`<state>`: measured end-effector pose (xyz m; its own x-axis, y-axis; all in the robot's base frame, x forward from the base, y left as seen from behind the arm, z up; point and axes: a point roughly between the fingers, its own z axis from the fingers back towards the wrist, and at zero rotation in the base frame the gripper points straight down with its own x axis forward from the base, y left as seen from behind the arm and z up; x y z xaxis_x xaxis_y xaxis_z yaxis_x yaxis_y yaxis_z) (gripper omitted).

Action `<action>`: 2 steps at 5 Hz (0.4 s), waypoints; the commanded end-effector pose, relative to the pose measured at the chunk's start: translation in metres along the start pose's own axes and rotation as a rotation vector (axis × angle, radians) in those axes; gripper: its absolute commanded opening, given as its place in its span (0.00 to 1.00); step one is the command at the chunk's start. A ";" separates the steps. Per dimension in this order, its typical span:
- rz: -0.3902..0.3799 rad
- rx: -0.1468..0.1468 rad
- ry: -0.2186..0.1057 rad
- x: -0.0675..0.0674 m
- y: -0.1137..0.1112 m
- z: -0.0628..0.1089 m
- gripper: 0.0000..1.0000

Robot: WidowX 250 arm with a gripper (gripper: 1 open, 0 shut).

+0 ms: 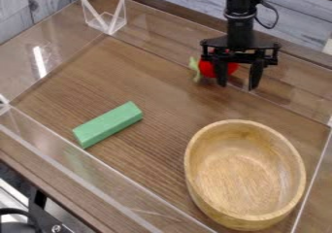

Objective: Move the red object to the right side of the table

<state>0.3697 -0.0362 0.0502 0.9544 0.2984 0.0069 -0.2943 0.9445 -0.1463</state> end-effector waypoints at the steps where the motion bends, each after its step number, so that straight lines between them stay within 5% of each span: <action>1: -0.019 0.000 -0.023 -0.011 -0.018 0.011 0.00; 2: 0.000 -0.001 -0.016 -0.023 -0.031 0.013 0.00</action>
<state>0.3504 -0.0693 0.0396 0.9524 0.3006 -0.0501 -0.3044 0.9456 -0.1149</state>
